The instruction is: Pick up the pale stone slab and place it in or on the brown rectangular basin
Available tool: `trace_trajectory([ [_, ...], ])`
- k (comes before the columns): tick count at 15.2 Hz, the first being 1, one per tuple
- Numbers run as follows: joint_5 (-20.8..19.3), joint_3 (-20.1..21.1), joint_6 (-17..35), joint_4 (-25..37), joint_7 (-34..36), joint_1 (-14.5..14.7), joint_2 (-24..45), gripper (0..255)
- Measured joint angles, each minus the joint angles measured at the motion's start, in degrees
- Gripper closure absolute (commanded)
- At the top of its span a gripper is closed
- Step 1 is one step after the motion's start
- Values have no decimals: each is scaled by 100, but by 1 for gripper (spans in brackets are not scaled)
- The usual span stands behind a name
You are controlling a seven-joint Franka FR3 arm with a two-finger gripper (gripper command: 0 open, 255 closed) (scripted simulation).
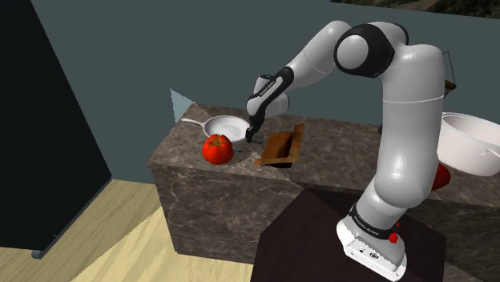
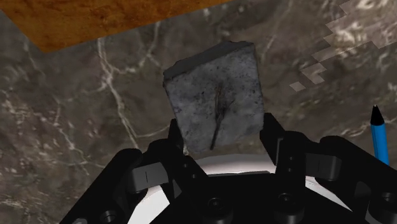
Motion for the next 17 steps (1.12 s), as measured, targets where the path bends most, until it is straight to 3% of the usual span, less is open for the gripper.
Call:
trace_trajectory([
  [10,-8,-4,-26,-2,11,9,-23,255],
  [17,-119,-78,-418,-2,99,64,-421,255],
])
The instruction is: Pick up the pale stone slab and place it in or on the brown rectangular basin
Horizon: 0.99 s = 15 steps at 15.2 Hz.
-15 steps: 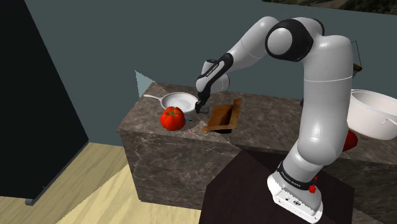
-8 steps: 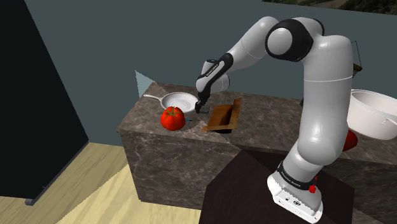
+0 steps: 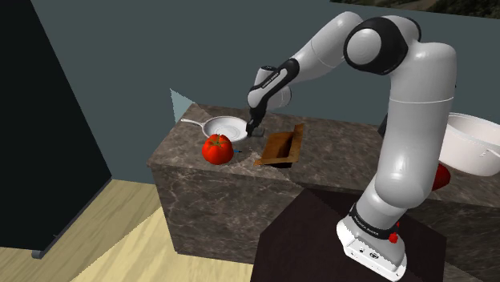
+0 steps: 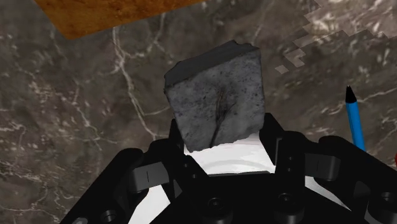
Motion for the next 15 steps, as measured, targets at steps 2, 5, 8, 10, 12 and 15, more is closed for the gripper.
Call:
trace_trajectory([
  [2,-40,-23,-147,20,32,16,-129,255],
  [5,-82,-47,-337,69,59,25,-272,255],
  [8,-130,-70,-526,86,90,38,-444,255],
  [10,-168,-81,-652,96,131,56,-562,255],
  [12,-197,-93,-815,180,151,61,-644,255],
  [15,-234,-107,-1004,237,175,66,-777,255],
])
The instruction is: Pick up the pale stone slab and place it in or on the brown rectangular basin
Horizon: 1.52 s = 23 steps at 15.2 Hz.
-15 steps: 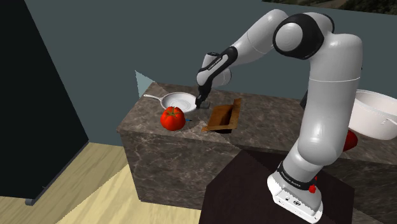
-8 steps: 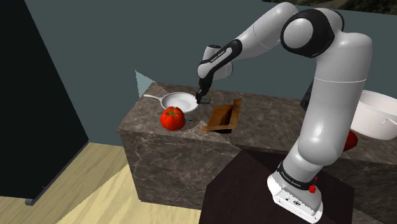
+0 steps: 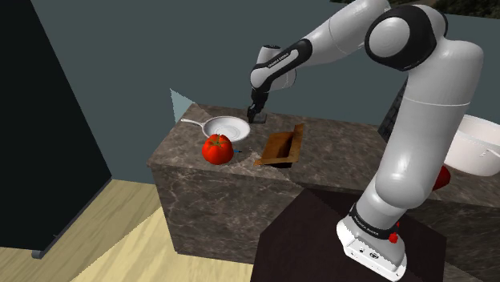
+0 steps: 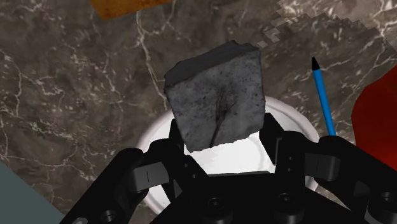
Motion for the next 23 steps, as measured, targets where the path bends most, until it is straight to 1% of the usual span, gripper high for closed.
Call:
trace_trajectory([
  [10,-118,-26,-674,268,98,24,-412,255],
  [11,-131,-38,-667,155,83,15,-518,255],
  [16,-280,-106,-439,-979,39,-39,-1429,255],
  [20,-429,-204,-345,-1855,-77,-160,-2219,255],
  [23,-590,-256,-334,-2578,-123,-285,-2936,255],
])
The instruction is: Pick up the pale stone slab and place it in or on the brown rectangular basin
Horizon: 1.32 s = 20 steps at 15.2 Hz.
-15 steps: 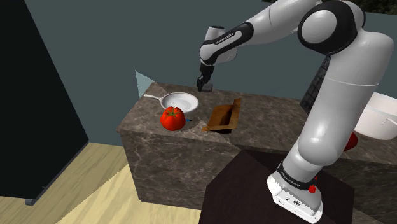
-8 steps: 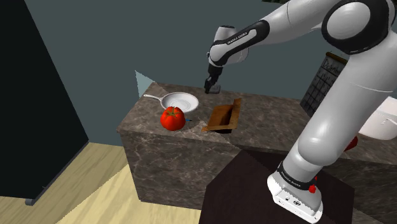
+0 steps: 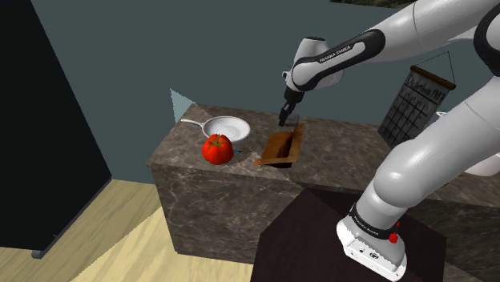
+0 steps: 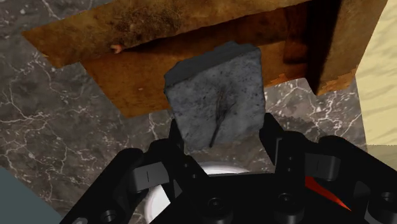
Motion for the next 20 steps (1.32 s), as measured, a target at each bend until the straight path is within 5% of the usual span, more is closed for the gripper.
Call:
trace_trajectory([
  [13,88,-125,1104,-652,-181,13,460,255],
  [19,101,-124,1171,-674,-182,23,502,255],
  [20,101,-124,1172,-674,-181,23,502,0],
])
